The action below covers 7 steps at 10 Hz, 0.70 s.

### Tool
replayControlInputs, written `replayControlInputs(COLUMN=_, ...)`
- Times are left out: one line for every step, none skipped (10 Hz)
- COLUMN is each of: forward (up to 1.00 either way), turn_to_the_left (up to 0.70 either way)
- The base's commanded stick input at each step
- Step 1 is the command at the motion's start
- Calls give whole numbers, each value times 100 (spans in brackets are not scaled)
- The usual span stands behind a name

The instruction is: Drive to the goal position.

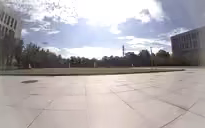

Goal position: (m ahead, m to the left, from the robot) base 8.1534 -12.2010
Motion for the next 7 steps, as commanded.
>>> replayControlInputs(forward=70, turn_to_the_left=-1)
replayControlInputs(forward=70, turn_to_the_left=-1)
replayControlInputs(forward=70, turn_to_the_left=-1)
replayControlInputs(forward=70, turn_to_the_left=-1)
replayControlInputs(forward=70, turn_to_the_left=-1)
replayControlInputs(forward=70, turn_to_the_left=-1)
replayControlInputs(forward=70, turn_to_the_left=-1)
